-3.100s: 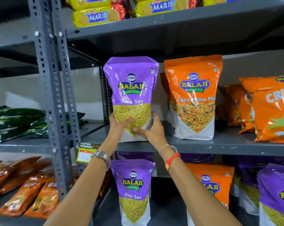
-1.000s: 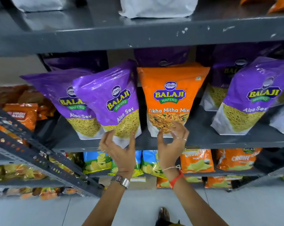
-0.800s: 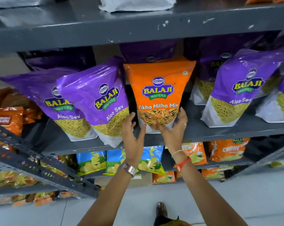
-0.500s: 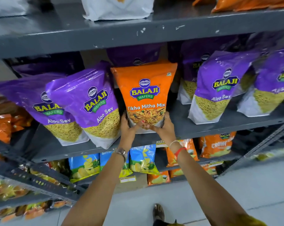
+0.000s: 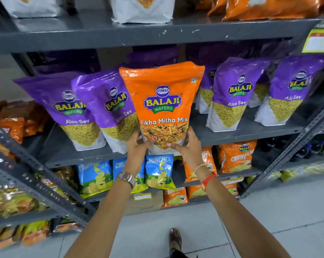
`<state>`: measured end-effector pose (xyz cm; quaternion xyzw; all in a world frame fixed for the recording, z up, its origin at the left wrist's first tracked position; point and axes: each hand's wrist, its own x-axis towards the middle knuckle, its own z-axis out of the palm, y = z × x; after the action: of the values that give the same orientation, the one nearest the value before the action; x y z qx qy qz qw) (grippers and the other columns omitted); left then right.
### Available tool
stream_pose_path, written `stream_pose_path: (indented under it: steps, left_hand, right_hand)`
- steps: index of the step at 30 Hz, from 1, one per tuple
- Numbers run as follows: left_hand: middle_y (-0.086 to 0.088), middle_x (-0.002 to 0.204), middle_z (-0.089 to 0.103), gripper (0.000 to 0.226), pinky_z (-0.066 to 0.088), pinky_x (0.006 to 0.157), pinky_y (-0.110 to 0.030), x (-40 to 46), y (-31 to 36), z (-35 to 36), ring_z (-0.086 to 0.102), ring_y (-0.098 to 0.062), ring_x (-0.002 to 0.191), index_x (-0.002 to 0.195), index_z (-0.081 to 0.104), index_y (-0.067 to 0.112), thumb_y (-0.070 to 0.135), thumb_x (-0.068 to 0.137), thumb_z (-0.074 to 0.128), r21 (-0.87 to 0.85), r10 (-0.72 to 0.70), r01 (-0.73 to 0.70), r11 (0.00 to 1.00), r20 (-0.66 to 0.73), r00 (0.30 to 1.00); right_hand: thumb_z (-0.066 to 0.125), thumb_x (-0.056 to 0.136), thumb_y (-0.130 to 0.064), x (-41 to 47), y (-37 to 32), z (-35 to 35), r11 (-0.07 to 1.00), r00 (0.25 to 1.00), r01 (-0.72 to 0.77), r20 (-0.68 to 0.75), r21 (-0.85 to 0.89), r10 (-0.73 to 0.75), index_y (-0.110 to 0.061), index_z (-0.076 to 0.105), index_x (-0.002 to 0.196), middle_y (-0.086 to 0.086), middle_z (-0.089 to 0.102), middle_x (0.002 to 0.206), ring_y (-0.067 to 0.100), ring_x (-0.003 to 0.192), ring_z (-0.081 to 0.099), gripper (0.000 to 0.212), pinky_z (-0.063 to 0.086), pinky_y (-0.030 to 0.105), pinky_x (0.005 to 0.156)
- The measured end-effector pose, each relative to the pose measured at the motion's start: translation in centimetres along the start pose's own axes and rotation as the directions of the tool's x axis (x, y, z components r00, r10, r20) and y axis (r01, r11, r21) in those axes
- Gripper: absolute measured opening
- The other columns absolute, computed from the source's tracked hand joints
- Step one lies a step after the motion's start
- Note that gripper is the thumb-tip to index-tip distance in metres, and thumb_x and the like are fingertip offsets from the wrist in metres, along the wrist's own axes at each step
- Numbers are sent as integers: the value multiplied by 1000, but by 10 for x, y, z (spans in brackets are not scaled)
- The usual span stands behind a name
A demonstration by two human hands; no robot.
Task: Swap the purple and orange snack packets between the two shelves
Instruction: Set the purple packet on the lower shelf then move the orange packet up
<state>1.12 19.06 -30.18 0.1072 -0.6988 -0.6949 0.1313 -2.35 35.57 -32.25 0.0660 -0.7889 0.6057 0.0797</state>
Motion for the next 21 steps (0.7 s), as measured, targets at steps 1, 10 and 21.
stream_pose_path:
  steps: [1, 10, 21]
  left_hand:
    - [-15, 117, 67, 37, 50, 90, -58, -7, 7, -6, 62, -33, 105, 109, 61, 20, 14, 74, 71, -13, 22, -22, 1000, -16, 1000]
    - [-5, 108, 71, 30, 56, 86, -45, -35, 121, -65, 66, -25, 101, 102, 64, 29, 14, 77, 70, 59, 289, -284, 957, -94, 953]
    - [3, 93, 72, 18, 54, 77, -44, -19, 267, -130, 66, -23, 91, 87, 66, 33, 16, 82, 66, 127, 530, -515, 848, -209, 821]
  right_hand:
    - [86, 61, -24, -6, -9, 0, 1000, 1000, 28, 0, 2, -28, -20, 52, 110, 4, 68, 104, 16, 97, 65, 60, 55, 44, 84]
    - [89, 52, -42, -16, -129, 11, 967, 971, 240, 2, 86, -241, -33, 60, 101, -9, 73, 100, 5, 95, 68, 58, 58, 36, 82]
    - [90, 50, -36, 25, -298, 39, 858, 865, 500, -9, 120, -502, -22, 66, 97, -6, 75, 89, 10, 84, 69, 55, 56, 32, 75]
